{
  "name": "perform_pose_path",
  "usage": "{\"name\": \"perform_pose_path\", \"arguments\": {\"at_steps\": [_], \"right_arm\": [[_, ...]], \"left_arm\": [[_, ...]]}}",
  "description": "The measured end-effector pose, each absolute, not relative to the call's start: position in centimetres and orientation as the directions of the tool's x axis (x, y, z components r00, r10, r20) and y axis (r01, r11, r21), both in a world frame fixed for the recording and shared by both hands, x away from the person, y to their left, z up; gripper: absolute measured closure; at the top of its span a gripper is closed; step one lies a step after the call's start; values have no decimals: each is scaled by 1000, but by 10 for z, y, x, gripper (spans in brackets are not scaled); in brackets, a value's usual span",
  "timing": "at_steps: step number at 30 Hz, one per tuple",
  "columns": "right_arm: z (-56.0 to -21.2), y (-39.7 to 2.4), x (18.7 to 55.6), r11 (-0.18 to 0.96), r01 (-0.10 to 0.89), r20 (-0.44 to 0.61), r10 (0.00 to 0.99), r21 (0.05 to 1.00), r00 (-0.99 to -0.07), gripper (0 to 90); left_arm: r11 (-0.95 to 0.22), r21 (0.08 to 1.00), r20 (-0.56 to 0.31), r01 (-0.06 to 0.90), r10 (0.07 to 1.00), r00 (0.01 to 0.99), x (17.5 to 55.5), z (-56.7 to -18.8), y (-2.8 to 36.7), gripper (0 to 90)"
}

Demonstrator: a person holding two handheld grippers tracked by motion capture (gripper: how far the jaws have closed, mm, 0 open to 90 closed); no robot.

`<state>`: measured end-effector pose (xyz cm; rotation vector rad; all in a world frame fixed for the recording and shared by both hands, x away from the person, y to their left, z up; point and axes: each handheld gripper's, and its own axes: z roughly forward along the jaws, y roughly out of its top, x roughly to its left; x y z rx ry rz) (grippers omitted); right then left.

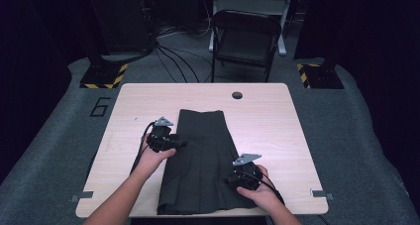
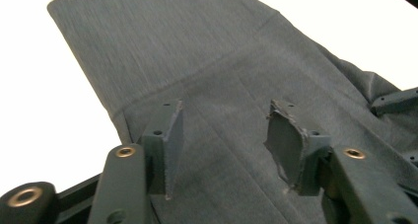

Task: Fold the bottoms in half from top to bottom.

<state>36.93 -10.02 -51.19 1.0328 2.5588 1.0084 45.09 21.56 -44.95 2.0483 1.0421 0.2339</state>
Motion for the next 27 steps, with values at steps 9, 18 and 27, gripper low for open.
{"name": "perform_pose_path", "arguments": {"at_steps": [9, 18, 27], "right_arm": [[-512, -100, 369, 518, 538, 63, 679, 665, -732, 375], [-514, -100, 365, 499, 539, 65, 690, 679, -721, 366], [-514, -100, 366, 497, 535, 64, 689, 683, -722, 366]], "left_arm": [[-317, 745, -189, 587, 744, 641, 465, -445, 219, 540], [-311, 749, -177, 584, 756, 630, 479, -450, 222, 587], [-242, 754, -204, 610, 797, 569, 491, -458, 226, 552]]}}
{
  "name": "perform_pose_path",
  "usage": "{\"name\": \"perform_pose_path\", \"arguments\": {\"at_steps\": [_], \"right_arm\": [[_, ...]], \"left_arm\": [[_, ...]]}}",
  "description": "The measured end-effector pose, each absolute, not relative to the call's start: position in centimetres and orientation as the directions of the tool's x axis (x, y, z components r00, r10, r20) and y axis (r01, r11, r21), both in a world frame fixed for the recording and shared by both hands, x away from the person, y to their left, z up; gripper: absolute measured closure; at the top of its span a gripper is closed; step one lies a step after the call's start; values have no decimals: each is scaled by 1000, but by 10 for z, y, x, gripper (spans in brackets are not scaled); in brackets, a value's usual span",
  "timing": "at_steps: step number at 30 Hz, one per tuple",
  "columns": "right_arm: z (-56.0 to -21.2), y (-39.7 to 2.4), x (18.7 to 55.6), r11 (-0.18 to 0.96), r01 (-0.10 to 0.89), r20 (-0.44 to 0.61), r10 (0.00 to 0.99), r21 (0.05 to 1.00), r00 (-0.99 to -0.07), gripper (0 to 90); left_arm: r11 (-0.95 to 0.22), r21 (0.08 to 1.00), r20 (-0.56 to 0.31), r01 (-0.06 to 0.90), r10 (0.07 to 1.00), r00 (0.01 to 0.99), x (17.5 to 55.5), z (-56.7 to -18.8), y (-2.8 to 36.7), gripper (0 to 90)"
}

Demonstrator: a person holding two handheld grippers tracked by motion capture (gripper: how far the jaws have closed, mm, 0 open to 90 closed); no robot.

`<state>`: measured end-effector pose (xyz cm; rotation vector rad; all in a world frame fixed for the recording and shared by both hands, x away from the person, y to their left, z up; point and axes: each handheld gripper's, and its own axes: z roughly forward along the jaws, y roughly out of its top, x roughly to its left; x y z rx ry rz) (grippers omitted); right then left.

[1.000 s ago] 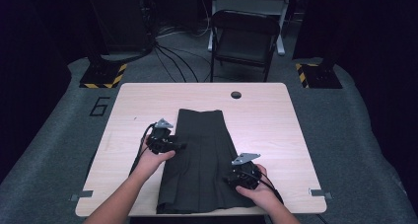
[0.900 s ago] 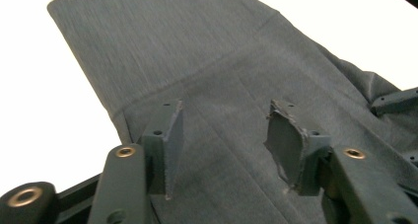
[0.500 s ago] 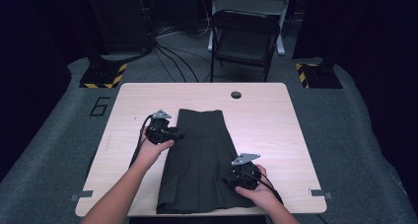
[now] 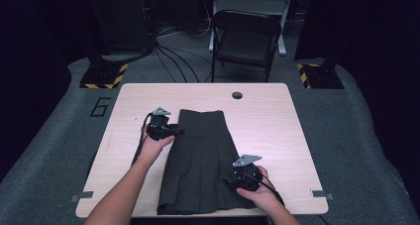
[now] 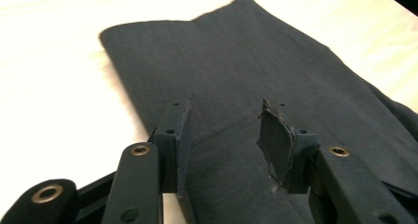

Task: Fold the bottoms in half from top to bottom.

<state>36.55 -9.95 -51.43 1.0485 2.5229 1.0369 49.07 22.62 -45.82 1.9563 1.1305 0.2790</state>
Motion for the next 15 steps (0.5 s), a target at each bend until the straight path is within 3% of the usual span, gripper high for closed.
{"name": "perform_pose_path", "arguments": {"at_steps": [15], "right_arm": [[-515, -100, 365, 498, 531, 61, 687, 686, -724, 366]], "left_arm": [[-208, 731, -185, 650, 857, 481, 515, -475, 235, 414]]}}
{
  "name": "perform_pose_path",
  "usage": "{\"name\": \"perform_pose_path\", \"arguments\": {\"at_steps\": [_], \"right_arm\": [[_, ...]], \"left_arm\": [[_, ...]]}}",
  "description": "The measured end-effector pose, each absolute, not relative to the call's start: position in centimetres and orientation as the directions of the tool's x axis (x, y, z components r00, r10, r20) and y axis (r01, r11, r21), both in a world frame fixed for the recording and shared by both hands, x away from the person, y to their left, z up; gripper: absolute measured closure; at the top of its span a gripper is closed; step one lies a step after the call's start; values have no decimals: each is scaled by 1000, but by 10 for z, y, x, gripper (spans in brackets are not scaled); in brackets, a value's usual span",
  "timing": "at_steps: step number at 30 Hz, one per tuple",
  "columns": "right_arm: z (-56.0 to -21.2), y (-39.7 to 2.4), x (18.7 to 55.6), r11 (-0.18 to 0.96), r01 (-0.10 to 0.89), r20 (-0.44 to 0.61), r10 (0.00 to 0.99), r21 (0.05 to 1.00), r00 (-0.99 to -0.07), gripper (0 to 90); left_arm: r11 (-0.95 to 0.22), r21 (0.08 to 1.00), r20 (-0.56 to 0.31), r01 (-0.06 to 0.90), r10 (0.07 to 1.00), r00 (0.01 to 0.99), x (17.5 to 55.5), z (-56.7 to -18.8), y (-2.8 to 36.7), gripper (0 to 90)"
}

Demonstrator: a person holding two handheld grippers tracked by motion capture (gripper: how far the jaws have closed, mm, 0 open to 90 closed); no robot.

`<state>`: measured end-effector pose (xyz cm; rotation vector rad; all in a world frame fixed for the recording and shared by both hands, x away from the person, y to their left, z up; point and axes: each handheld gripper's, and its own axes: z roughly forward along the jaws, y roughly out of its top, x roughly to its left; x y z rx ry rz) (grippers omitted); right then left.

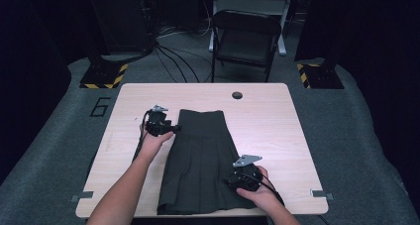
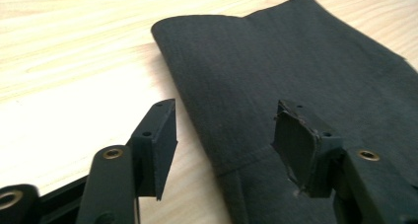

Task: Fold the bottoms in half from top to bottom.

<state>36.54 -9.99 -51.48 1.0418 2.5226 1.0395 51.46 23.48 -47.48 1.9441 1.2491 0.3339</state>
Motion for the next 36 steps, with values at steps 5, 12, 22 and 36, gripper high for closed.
{"name": "perform_pose_path", "arguments": {"at_steps": [5, 12, 22, 36], "right_arm": [[-515, -100, 364, 493, 537, 68, 691, 685, -720, 366], [-516, -100, 365, 494, 524, 61, 684, 693, -727, 366], [-515, -101, 365, 505, 519, 51, 682, 690, -730, 359], [-504, -111, 371, 454, 550, 39, 746, 701, -665, 370]], "left_arm": [[-217, 725, -164, 653, 867, 470, 522, -484, 233, 393], [-233, 708, -147, 667, 875, 461, 527, -496, 228, 383], [-218, 698, -154, 682, 884, 441, 531, -507, 224, 342], [-206, 690, -174, 694, 883, 435, 533, -515, 218, 340]]}}
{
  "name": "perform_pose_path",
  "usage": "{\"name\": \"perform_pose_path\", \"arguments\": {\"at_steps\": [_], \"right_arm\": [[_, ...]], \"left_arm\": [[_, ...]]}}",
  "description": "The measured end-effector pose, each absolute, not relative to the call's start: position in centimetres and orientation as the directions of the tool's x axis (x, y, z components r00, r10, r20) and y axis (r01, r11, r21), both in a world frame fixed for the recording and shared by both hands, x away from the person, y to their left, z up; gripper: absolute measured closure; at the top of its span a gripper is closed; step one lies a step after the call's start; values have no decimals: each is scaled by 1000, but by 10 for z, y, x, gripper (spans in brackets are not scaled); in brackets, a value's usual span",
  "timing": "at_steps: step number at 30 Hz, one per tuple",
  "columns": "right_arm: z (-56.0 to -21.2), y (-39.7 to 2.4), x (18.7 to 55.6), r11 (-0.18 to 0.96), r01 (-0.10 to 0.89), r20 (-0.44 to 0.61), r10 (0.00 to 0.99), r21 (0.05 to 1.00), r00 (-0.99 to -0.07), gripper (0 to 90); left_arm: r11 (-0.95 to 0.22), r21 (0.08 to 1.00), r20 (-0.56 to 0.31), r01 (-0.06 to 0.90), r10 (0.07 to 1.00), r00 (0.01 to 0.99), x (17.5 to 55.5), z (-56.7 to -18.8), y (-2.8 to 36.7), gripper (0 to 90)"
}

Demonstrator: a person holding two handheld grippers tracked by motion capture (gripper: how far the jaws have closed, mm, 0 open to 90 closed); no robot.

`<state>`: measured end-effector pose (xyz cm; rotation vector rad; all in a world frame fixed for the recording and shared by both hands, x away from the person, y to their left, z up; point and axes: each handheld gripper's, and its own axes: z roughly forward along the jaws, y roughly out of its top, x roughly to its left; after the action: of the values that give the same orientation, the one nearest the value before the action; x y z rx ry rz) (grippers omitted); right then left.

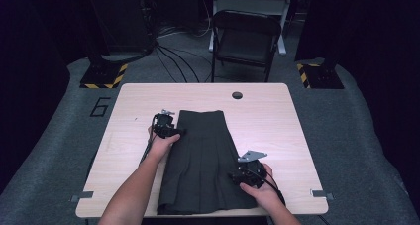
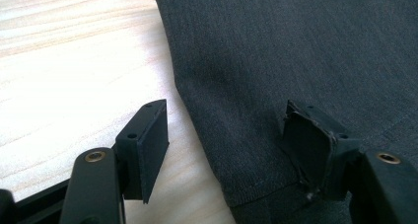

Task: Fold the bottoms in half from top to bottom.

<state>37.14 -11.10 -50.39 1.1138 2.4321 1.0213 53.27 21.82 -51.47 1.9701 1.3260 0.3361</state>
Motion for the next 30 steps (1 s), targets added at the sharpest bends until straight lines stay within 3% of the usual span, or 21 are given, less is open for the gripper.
{"name": "perform_pose_path", "arguments": {"at_steps": [5, 12, 24, 30], "right_arm": [[-506, -113, 376, 425, 579, 59, 770, 695, -635, 336], [-512, -107, 377, 452, 572, 36, 762, 684, -647, 329], [-515, -100, 371, 492, 534, 30, 716, 687, -698, 451], [-515, -100, 367, 510, 526, 37, 693, 680, -720, 454]], "left_arm": [[-213, 697, -165, 685, 882, 442, 532, -515, 216, 351], [-250, 698, -147, 671, 867, 476, 531, -515, 212, 510], [-262, 691, -140, 674, 866, 480, 525, -513, 211, 680], [-270, 669, -152, 693, 862, 483, 519, -511, 220, 714]]}}
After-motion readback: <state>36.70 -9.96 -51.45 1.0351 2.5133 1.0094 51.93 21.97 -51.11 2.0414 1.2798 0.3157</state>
